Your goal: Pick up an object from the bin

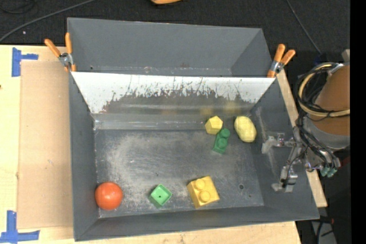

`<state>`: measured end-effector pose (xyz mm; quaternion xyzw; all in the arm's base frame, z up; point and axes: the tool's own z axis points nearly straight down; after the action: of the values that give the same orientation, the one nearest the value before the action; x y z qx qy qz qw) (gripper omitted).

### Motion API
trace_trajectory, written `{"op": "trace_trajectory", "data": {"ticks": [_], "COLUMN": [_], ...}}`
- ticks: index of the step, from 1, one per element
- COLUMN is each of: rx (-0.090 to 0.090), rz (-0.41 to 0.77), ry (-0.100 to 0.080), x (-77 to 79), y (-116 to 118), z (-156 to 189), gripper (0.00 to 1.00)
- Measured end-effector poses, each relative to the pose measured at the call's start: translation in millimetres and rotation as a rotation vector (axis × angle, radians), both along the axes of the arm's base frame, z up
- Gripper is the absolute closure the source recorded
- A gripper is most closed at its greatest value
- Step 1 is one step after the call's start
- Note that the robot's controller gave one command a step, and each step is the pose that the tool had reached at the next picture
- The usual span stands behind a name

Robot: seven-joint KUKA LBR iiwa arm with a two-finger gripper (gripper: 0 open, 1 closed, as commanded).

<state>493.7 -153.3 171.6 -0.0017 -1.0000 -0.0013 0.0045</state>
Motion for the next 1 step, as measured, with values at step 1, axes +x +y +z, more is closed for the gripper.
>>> {"op": "trace_trajectory", "data": {"ticks": [1], "rx": [-0.002], "rz": [0.006], "ry": [-0.008], "x": [2.1], "y": [1.0], "z": [3.9], "gripper": [0.00]}}
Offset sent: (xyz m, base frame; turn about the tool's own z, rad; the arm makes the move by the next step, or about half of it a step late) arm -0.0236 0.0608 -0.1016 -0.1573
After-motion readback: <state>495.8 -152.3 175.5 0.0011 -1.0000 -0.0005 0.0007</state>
